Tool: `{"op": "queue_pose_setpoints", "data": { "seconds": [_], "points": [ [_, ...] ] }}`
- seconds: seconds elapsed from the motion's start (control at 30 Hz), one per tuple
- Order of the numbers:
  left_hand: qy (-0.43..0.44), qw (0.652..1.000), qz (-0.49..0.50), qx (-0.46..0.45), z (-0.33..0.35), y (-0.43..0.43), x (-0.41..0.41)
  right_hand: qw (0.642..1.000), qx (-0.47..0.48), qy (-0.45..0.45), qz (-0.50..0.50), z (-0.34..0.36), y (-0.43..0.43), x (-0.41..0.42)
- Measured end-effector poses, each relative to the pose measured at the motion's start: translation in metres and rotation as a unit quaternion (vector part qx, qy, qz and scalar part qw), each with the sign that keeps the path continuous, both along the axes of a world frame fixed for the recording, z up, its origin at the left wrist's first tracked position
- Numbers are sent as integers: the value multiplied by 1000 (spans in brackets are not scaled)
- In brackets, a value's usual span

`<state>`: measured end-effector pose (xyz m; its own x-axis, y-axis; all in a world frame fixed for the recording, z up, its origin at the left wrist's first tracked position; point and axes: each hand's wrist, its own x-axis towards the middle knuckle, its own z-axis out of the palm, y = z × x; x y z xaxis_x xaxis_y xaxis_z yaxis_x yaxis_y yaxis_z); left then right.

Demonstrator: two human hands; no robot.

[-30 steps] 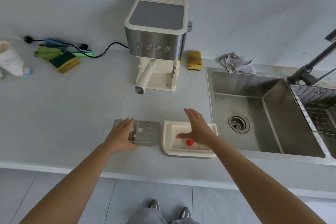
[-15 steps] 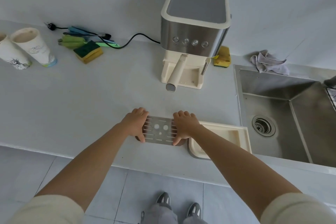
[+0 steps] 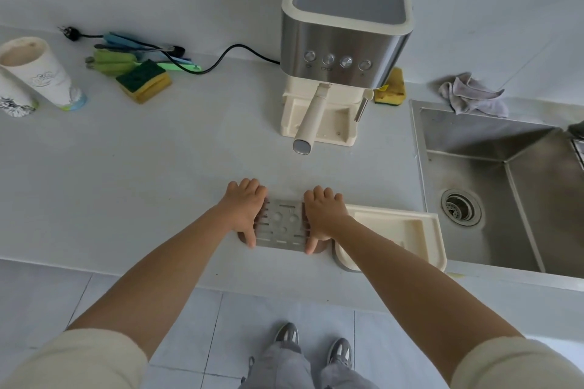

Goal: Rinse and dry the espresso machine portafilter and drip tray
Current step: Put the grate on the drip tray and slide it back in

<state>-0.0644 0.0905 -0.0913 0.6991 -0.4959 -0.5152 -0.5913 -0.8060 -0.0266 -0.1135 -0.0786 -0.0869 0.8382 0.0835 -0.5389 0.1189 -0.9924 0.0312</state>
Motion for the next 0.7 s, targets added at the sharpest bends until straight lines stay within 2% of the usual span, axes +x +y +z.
{"op": "queue_pose_setpoints", "data": {
  "seconds": [0.13, 0.27, 0.4, 0.53, 0.6, 0.7],
  "points": [
    [-19, 999, 16, -32, -1, 8, -3, 999, -6, -30, 14, -1, -3, -5],
    [29, 985, 96, -137, -3, 22, -12, 998, 14, -59, 17, 1, -8, -10],
    [107, 928, 214, -284, -3, 30, -22, 995, 77, -60, 3, 7, -14, -11],
    [137, 873, 313, -349, 4, 39, -27, 977, 204, -42, -51, 15, -23, -10],
    [163, 840, 350, -382, 10, 42, -28, 952, 283, -46, -108, 19, -30, -10],
    [166, 810, 376, -419, 25, 36, -29, 899, 382, -74, -199, 29, -42, -11]
  ]
}}
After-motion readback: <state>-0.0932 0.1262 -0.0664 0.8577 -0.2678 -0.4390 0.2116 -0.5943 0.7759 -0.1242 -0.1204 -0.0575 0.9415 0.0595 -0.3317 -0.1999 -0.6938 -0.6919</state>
